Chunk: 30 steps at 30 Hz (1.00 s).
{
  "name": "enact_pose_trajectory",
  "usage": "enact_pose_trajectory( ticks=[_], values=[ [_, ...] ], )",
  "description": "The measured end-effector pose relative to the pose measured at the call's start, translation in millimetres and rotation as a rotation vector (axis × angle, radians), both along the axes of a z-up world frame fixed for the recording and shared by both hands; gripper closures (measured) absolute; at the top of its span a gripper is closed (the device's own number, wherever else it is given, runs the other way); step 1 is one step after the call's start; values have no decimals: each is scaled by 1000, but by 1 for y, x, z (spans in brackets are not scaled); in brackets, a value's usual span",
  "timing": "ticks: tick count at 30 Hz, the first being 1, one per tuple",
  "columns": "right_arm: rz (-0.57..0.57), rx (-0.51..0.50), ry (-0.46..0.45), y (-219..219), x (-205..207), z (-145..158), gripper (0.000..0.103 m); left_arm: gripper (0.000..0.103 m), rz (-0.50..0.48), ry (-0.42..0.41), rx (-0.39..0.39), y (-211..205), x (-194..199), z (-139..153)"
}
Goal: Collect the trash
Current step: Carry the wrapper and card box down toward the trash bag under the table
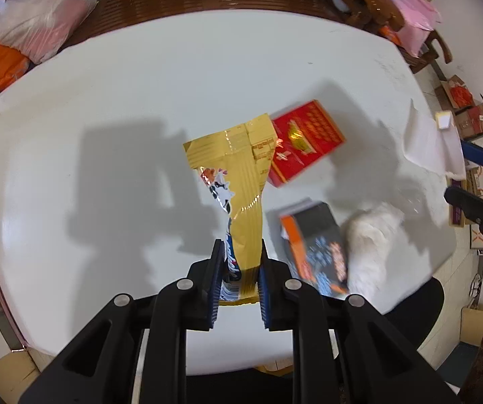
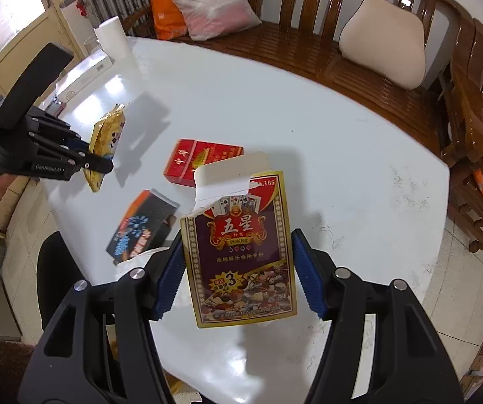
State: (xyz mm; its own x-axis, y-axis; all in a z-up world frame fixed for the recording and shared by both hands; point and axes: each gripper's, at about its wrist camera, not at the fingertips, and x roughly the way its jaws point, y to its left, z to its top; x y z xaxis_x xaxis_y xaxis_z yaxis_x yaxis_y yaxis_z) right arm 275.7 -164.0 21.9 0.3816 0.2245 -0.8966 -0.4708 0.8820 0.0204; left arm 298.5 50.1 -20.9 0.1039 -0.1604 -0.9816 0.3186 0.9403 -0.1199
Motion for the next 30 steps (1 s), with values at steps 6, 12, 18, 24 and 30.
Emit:
enact_pose_trajectory(
  ticks=[6,12,18,24,30],
  values=[
    [-15,-11,-71,7,-36,23,43,84,-54,-57,-6,-15,-33,26],
    [0,-4,-99,17,-80,38,43,84,-86,-78,-10,-24,-73,35],
    [22,0,-100,26,-127,32,43,84,-126,-86,-12,-29,-117,29],
    [35,3,-99,34,-167,21,43,84,-163,-85,-21,-34,-151,17],
    [38,-9,-82,38,-198,3,43,84,-195,-68,-25,-39,-179,-4]
  ],
)
